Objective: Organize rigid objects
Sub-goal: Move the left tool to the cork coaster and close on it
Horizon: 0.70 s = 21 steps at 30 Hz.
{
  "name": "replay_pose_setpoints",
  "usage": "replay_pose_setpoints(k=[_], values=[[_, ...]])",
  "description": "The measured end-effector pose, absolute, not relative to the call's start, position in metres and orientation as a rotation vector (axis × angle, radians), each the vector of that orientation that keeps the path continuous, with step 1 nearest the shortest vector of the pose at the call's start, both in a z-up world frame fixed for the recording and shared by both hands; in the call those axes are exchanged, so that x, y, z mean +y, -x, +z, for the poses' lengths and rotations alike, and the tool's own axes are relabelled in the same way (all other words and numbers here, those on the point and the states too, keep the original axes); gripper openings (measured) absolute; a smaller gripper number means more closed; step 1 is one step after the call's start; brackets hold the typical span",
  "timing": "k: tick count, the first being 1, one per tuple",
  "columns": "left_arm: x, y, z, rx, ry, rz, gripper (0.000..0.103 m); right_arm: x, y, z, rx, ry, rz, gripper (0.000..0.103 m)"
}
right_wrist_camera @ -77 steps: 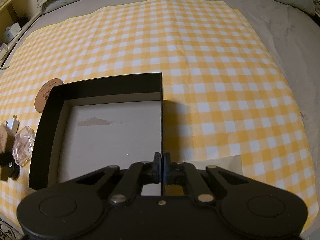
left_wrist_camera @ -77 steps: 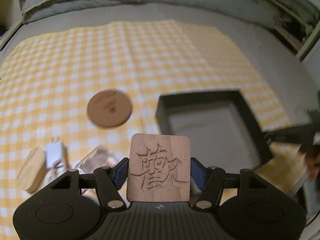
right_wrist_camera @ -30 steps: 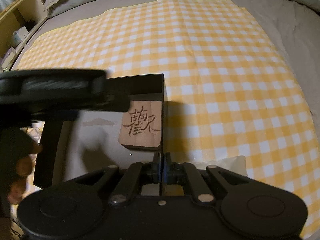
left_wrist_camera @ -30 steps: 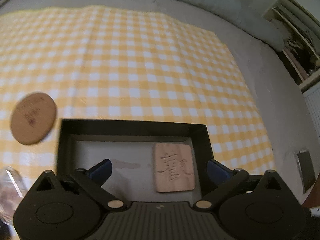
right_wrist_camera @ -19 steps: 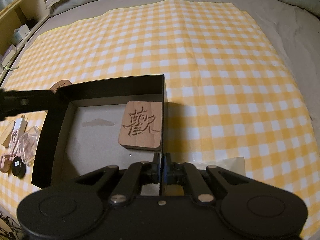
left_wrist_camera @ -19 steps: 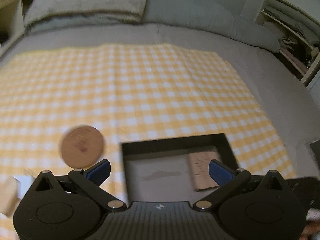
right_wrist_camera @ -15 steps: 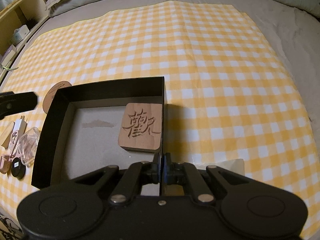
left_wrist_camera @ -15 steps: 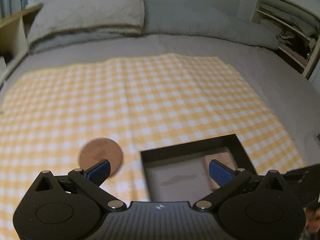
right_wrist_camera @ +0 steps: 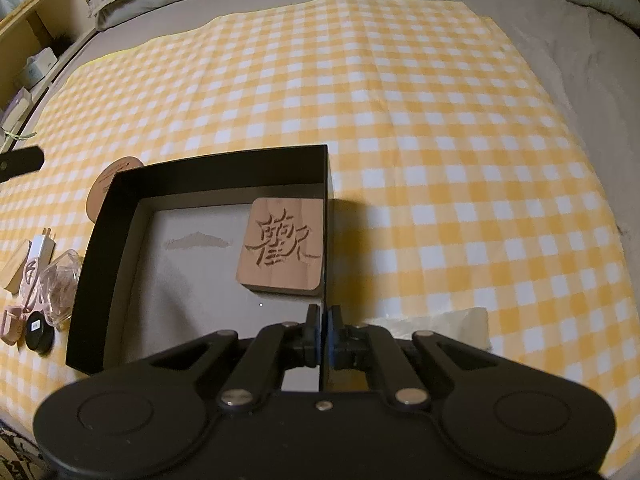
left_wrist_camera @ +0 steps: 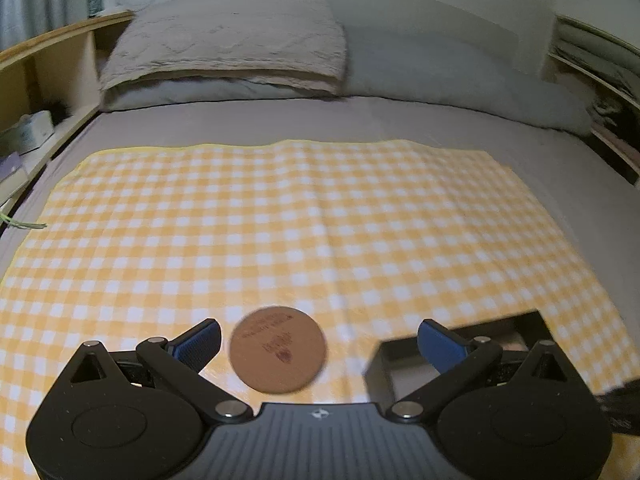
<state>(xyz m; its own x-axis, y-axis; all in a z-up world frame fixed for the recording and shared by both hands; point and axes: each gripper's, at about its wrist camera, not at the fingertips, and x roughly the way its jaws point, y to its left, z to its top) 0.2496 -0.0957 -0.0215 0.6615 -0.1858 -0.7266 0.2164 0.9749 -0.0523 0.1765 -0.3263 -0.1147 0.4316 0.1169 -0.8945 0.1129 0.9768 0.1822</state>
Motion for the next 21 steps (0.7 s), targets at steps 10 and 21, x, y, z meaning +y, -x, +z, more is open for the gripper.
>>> replay_pose_setpoints(k=[10,21], values=[[-0.085,-0.293,-0.058,0.87,-0.14,-0.163,0.103,-0.319,-0.169,-0.119,1.197,-0.192,0.017,0.005],[-0.089,-0.33,-0.103,0.965,-0.241,-0.163,0.103,-0.324,-0.17,-0.125,1.218,-0.206,0.027,0.006]])
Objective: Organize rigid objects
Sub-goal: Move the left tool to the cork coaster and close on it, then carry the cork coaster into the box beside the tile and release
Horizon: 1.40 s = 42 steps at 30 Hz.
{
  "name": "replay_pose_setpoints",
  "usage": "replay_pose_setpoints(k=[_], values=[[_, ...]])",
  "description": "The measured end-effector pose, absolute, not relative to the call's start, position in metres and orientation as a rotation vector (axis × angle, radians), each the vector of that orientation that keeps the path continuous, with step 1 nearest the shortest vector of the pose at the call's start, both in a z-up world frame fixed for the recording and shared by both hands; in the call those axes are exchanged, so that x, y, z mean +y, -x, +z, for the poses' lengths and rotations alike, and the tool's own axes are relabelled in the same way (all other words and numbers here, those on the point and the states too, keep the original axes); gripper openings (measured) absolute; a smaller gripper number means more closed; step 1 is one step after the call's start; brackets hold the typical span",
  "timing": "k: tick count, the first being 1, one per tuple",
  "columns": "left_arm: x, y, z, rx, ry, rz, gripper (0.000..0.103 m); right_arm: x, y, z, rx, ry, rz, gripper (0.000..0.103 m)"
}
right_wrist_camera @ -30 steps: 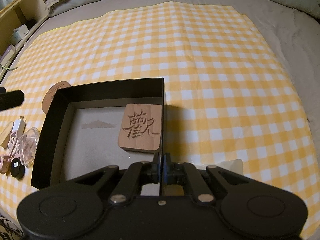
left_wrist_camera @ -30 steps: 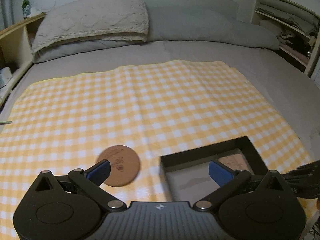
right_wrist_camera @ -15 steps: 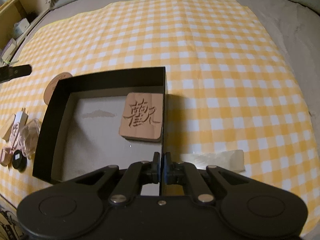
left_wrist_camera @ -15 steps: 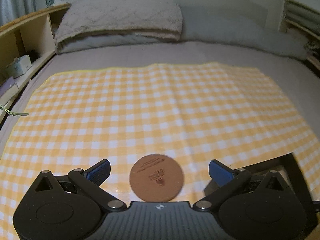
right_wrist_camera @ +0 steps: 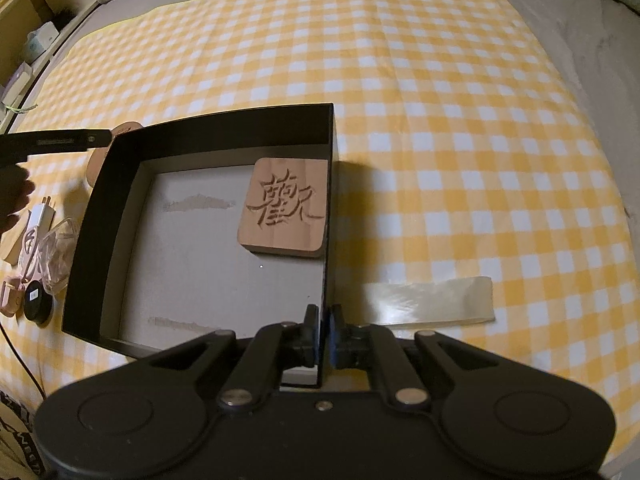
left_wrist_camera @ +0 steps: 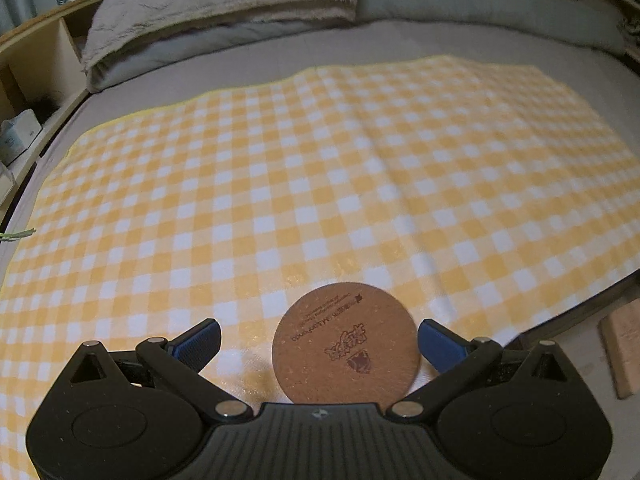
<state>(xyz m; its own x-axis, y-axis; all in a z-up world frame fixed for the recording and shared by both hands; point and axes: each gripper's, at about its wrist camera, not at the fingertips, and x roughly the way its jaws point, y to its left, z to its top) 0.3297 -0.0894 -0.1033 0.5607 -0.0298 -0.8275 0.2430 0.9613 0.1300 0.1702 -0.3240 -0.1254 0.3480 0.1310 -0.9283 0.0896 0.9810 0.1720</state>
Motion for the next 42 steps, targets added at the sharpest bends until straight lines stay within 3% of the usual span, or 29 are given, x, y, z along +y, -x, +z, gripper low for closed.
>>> replay_pose_setpoints(k=[11,26,30,42], values=[[-0.092,-0.357,-0.139,1.094,-0.198,-0.164,0.103,-0.323,-0.17,-0.126,1.221,-0.223,0.027,0.007],[-0.084,-0.345,-0.152,1.099,-0.281,-0.344,0.103,-0.321,-0.17,-0.13,1.228,-0.244,0.034,0.007],[-0.083,-0.346,-0.154,1.11,-0.248,-0.33,0.099,-0.321,-0.17,-0.131,1.228,-0.242,0.033,0.007],[-0.071,-0.343,-0.107,1.043,-0.134,-0.235,0.098,-0.321,-0.17,-0.13,1.226,-0.226,0.038,0.007]])
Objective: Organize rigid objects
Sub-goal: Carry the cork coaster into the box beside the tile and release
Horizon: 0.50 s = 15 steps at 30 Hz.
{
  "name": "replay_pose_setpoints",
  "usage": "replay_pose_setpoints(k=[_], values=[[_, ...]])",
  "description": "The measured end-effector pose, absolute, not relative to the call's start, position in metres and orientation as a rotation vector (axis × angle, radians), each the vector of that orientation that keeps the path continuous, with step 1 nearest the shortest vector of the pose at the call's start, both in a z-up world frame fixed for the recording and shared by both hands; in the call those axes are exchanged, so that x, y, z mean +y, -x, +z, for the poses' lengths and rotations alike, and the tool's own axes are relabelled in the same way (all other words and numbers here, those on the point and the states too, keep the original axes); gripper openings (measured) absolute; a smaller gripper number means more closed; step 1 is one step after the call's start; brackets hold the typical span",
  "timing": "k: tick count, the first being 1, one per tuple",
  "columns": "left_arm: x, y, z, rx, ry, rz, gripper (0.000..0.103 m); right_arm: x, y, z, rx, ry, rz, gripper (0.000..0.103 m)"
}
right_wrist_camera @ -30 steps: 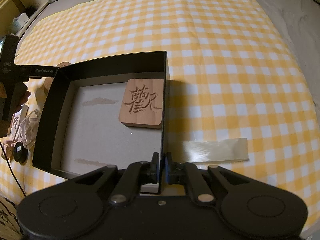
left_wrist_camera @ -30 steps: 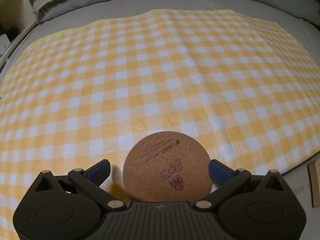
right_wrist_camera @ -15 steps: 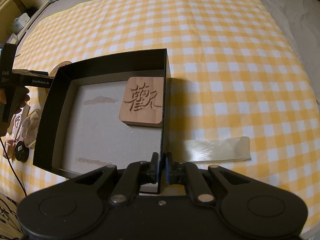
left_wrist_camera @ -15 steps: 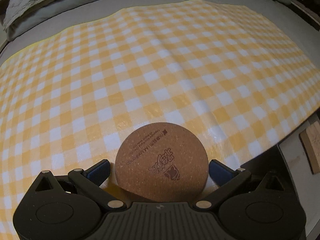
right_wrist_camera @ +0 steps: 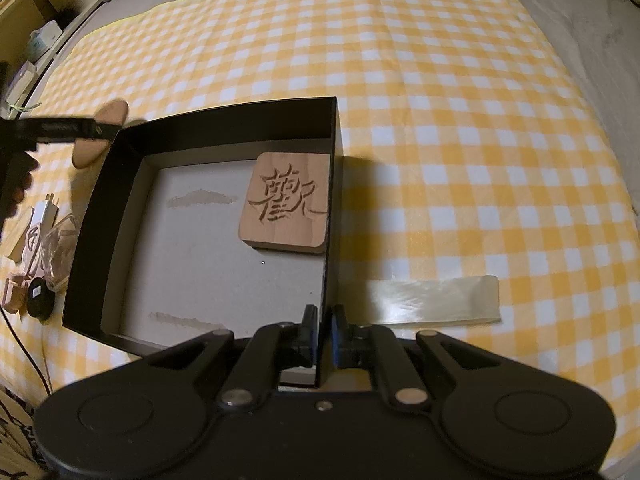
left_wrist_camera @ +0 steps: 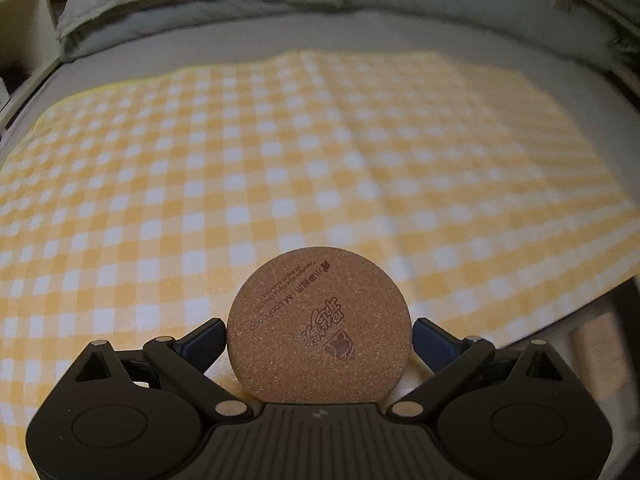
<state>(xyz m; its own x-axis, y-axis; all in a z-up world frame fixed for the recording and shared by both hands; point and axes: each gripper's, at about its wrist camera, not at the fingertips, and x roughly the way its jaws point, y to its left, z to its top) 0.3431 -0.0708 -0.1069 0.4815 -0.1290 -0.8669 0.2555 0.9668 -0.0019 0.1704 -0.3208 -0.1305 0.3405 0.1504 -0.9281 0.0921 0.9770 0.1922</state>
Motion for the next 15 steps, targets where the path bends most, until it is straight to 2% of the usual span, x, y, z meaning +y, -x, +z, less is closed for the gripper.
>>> replay_pose_setpoints(k=[9,15], values=[[-0.116,-0.293,-0.045,0.937,-0.163,-0.494,0.098,-0.32,-0.171,-0.13,1.224,-0.205,0.036,0.007],[-0.171,-0.252,-0.048,0.959,-0.28,-0.671,0.098,-0.32,-0.172,-0.131,1.221,-0.181,0.038,0.006]])
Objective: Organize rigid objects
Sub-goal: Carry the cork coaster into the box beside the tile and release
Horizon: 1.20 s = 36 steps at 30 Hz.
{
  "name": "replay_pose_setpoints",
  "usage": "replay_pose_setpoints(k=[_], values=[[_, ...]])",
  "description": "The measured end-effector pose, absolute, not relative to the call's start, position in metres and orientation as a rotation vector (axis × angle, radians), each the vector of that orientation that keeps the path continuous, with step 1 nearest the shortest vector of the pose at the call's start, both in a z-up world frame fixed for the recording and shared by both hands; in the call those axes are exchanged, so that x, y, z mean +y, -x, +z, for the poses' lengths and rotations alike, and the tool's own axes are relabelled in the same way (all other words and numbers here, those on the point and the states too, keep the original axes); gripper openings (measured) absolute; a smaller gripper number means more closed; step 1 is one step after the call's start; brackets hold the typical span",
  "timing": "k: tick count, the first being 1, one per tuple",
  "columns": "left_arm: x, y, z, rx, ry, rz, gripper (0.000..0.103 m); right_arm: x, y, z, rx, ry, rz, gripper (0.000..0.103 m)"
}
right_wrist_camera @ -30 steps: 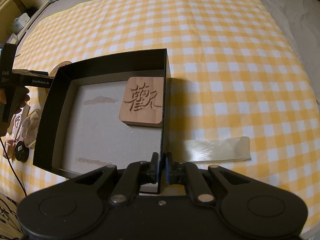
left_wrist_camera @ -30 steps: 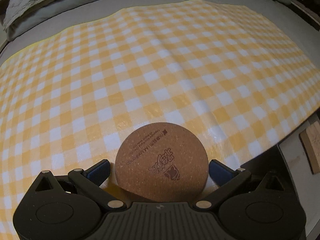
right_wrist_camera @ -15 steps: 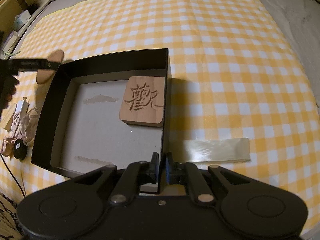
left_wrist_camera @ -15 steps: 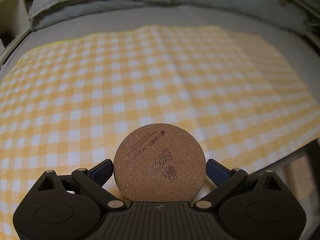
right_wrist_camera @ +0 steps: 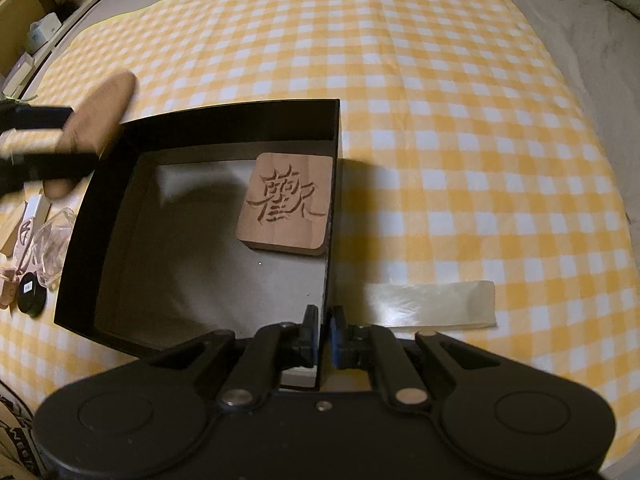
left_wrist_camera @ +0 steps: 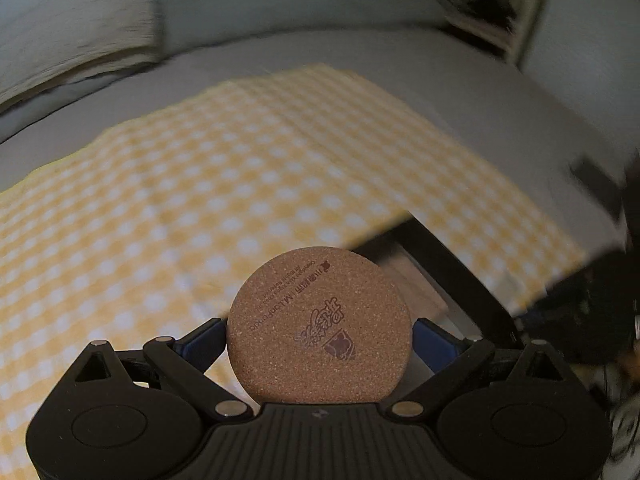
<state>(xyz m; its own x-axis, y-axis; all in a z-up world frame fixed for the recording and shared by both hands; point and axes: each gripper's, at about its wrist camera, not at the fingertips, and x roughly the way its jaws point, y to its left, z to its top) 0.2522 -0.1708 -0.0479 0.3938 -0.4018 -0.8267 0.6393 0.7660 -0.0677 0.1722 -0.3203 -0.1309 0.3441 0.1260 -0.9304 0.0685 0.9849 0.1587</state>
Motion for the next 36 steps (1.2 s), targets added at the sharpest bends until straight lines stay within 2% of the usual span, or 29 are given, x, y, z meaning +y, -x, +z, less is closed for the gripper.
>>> replay_pose_setpoints(k=[11,24,36], values=[[-0.22,-0.236,-0.105,1.044,-0.558,-0.683,0.098,-0.322,-0.174,-0.133,1.218,-0.155,0.047,0.006],[-0.23,-0.243,-0.134,0.965,-0.71,-0.661,0.099,-0.317,-0.174,-0.132,1.215,-0.09,0.065,0.006],[-0.224,-0.242,-0.13,0.984,-0.653,-0.664,0.103,-0.317,-0.174,-0.133,1.217,-0.071,0.083,0.006]])
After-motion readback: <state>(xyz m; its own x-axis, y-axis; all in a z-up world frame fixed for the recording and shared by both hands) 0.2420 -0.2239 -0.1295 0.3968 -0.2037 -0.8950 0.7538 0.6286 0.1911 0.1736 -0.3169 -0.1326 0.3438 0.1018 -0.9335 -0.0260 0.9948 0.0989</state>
